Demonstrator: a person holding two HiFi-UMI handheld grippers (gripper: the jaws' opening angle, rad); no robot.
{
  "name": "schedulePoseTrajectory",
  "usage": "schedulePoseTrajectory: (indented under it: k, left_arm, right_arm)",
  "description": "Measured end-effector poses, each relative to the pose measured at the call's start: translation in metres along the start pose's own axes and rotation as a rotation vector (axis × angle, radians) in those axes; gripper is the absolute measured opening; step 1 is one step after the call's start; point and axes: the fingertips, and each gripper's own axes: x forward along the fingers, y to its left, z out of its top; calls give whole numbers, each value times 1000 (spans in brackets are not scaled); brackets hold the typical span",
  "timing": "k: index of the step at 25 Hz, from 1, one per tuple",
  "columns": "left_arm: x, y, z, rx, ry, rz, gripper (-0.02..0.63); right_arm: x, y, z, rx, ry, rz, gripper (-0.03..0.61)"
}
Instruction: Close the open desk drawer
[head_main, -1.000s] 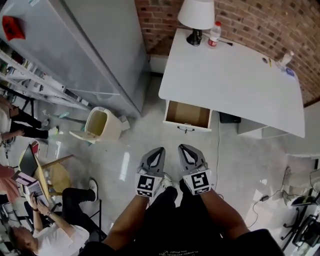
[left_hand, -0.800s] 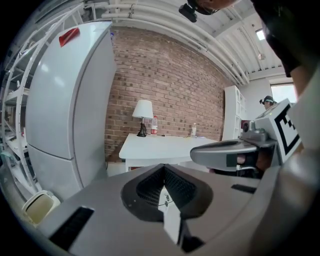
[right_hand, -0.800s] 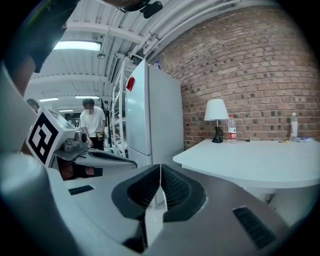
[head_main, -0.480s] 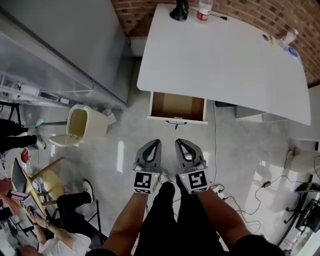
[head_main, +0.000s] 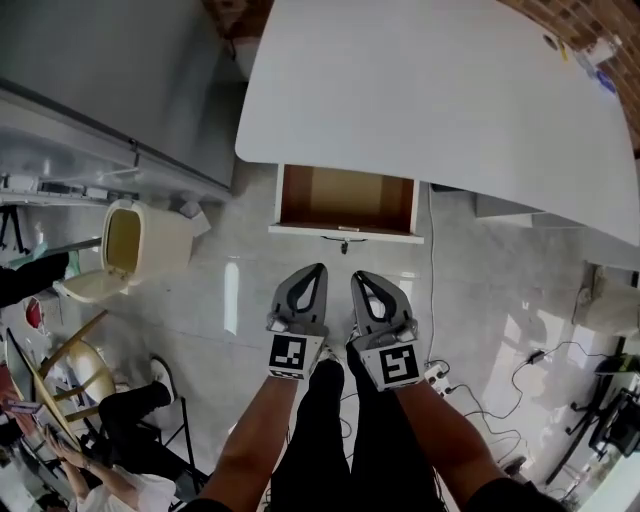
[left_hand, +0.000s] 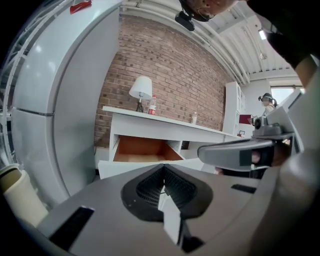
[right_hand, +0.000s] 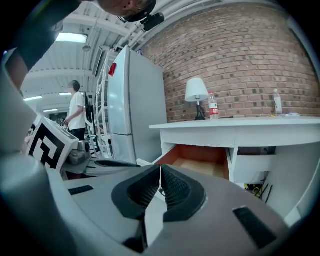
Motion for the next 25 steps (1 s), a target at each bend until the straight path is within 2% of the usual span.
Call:
schedulePoseTrajectory:
  k: [7, 12, 14, 18, 21, 25]
  left_arm:
    - [32, 0, -29, -39, 2, -10, 8]
    - [39, 11, -43, -134, 10, -6, 8]
    - [40, 13, -48, -221, 9, -25, 8]
    - [44, 16, -57, -481, -11, -94, 8]
    - [48, 20, -69, -633, -22, -143, 65]
    - [54, 22, -83, -827, -48, -170, 94]
  right_arm:
    - [1, -15, -40, 44, 17, -18, 29]
    - [6, -19, -54, 70, 8, -43, 29]
    - [8, -18, -53, 81, -8, -43, 29]
    - [10, -20, -56, 103, -15, -48, 29]
    - [12, -20, -61, 129, -8, -51, 29]
    - [9, -18, -66, 131, -2, -32, 29]
